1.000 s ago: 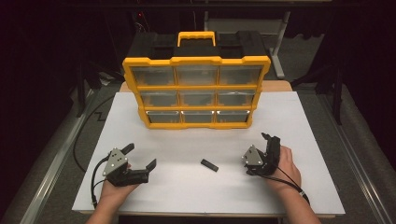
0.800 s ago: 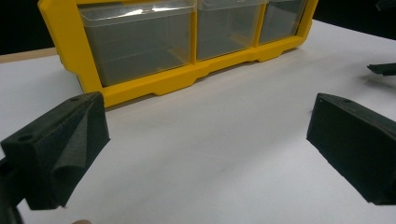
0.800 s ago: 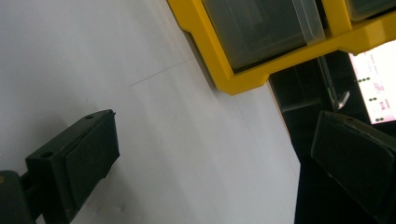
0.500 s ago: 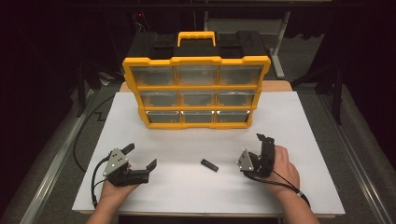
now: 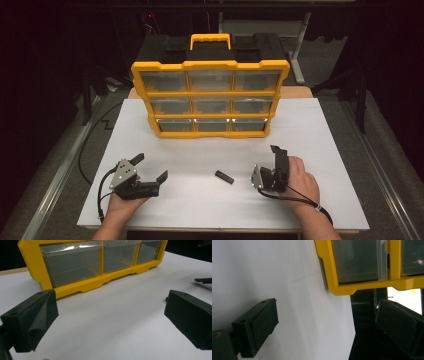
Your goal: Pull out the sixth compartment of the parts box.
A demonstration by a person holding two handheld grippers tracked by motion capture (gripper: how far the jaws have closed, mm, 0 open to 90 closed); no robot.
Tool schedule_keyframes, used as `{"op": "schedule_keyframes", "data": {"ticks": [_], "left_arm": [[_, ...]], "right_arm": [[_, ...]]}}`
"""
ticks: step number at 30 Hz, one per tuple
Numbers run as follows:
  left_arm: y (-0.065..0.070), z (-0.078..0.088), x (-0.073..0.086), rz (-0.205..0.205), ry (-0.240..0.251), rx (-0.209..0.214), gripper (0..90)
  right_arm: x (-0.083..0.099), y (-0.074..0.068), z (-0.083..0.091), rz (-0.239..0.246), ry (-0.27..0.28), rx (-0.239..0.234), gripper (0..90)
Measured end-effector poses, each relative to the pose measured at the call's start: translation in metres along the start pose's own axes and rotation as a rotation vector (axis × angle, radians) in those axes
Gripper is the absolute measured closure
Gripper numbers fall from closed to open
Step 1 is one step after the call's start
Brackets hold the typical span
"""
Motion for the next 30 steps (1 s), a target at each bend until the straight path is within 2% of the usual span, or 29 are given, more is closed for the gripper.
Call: {"op": "schedule_keyframes", "data": {"ticks": [3,7,8,11,13,17,23,30], "left_arm": [[-0.001,0.000,0.001,0.001,-0.006,-0.003,0.2],[-0.001,-0.001,0.002,0.010,-0.008,-0.001,0.2],[0.000,-0.001,0.001,0.006,-0.006,0.003,0.2],[-0.001,-0.002,0.002,0.002,-0.007,0.008,0.2],[-0.001,-0.003,0.003,0.003,-0.012,0.008,0.2],[0.000,-0.004,0.002,-0.014,-0.013,0.008,0.2],[0.000,-0.005,0.002,-0.011,-0.006,0.014,0.2],[0.002,-0.005,0.003,-0.018,-0.010,0.018,0.2]], "right_arm": [[-0.002,0.000,0.001,0.028,0.006,0.008,8.0],[-0.005,0.001,0.001,0.042,0.008,0.017,13.7],[-0.006,0.002,0.001,0.038,0.012,0.036,14.3],[-0.008,0.002,0.000,0.020,0.000,0.023,16.0],[-0.011,0.003,-0.002,0.013,0.003,0.039,18.4],[-0.017,0.003,-0.004,0.020,0.001,0.055,23.1],[-0.022,0.003,-0.008,0.023,-0.006,0.072,30.1],[-0.029,0.012,-0.012,0.017,-0.001,0.101,34.8]]}}
Point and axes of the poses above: each handheld gripper's, and its own axes: z roughly backward along the jaws, x roughly out of its underside, y roughly to its right, the point moved 8 cm from there along -z, roughly forward along the jaws, and after that the axes turned 12 degrees about x, right-handed, at the moved point
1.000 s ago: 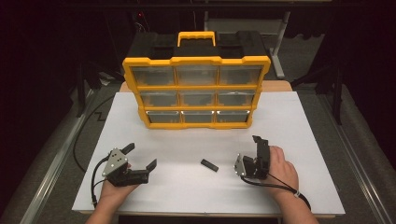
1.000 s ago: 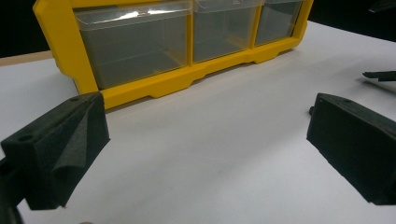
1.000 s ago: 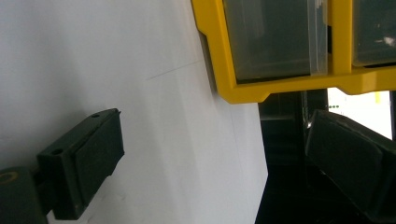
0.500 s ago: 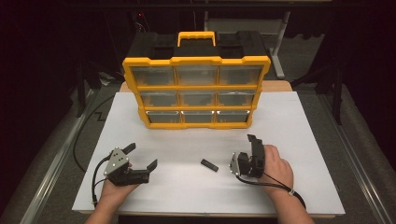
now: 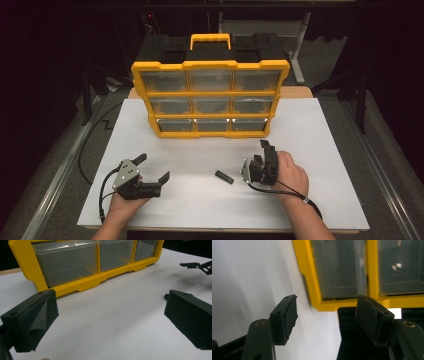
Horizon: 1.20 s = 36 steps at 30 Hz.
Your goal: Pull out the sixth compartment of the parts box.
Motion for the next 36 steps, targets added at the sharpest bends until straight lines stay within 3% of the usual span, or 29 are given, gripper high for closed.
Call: {"op": "schedule_keyframes", "data": {"ticks": [19,36], "left_arm": [[0.000,0.000,-0.001,0.003,0.016,0.017,0.3],[0.002,0.000,0.000,-0.008,0.010,0.024,0.3]], "right_arm": [[-0.027,0.049,-0.010,-0.003,0.052,0.126,45.8],[-0.040,0.082,-0.017,-0.002,0.064,0.177,54.8]]}}
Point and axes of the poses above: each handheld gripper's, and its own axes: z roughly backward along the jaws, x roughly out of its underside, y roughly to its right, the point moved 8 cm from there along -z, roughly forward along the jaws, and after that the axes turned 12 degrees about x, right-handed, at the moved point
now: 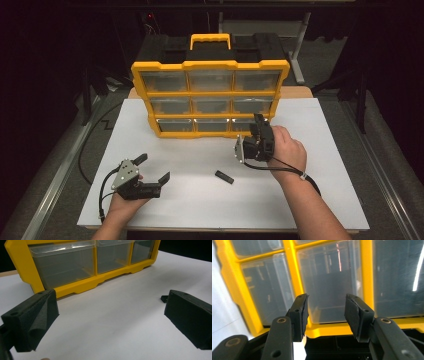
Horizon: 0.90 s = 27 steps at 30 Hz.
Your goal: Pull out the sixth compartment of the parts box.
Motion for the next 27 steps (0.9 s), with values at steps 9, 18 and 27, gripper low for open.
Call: {"op": "schedule_keyframes", "data": {"ticks": [9,18,27], "left_arm": [[0.001,0.000,0.000,-0.001,0.001,0.010,0.3],[0.001,0.000,0.001,-0.002,-0.007,0.015,0.3],[0.001,0.000,0.002,0.001,-0.009,0.017,0.3]], "right_arm": [[-0.006,0.015,-0.009,0.012,0.011,0.034,61.1],[-0.008,0.024,-0.020,0.019,-0.010,0.042,62.6],[-0.011,0.029,-0.032,0.064,-0.009,0.064,68.6]]}}
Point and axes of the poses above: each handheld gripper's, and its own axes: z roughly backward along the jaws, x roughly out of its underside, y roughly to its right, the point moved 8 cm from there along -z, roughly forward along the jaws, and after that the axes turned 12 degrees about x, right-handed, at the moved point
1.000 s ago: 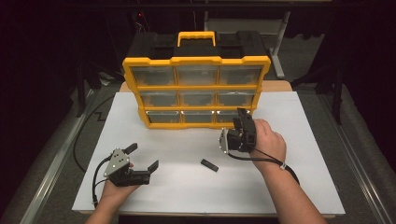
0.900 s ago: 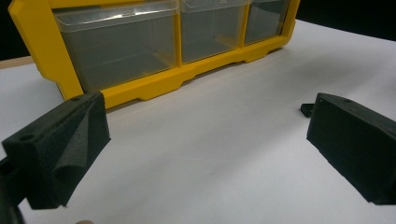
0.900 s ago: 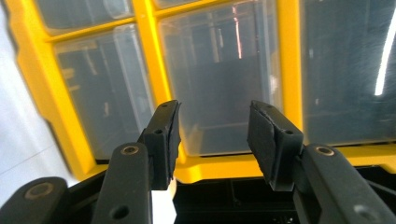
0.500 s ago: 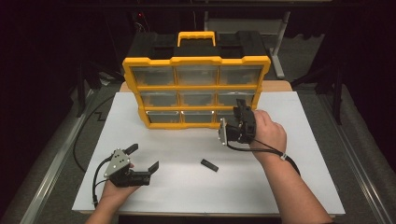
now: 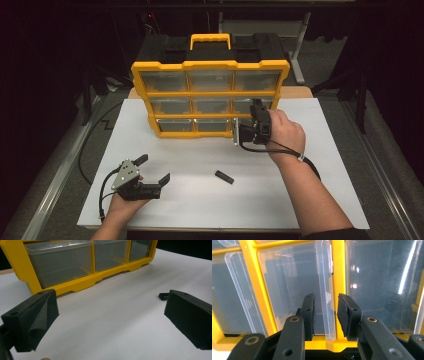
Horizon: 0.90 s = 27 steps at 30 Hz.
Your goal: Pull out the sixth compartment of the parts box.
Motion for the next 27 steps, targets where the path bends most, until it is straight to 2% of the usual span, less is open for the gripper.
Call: {"op": "schedule_keyframes", "data": {"ticks": [5,8,10,13,16,22,27], "left_arm": [[-0.001,0.000,0.000,0.006,0.001,-0.001,0.3],[-0.001,0.000,0.001,0.009,-0.003,-0.002,0.3],[-0.002,0.000,0.002,0.010,-0.004,-0.002,0.3],[-0.002,0.001,0.002,0.012,-0.004,-0.002,0.3],[-0.002,0.000,0.002,0.015,0.000,-0.005,0.3],[-0.001,0.000,0.002,0.009,-0.007,-0.002,0.3],[-0.001,0.001,0.001,0.013,0.001,-0.003,0.3]], "right_arm": [[-0.002,0.001,-0.006,0.031,0.010,0.007,70.6],[-0.001,0.000,-0.009,0.033,-0.008,0.002,70.6],[0.000,0.000,-0.012,0.057,-0.012,0.000,70.6],[0.000,-0.002,-0.014,0.068,-0.016,-0.006,72.0],[0.000,-0.002,-0.015,0.070,-0.016,0.008,74.1],[-0.001,-0.004,-0.016,0.116,-0.016,0.043,74.0],[-0.003,-0.004,-0.016,0.122,-0.023,0.059,78.1]]}}
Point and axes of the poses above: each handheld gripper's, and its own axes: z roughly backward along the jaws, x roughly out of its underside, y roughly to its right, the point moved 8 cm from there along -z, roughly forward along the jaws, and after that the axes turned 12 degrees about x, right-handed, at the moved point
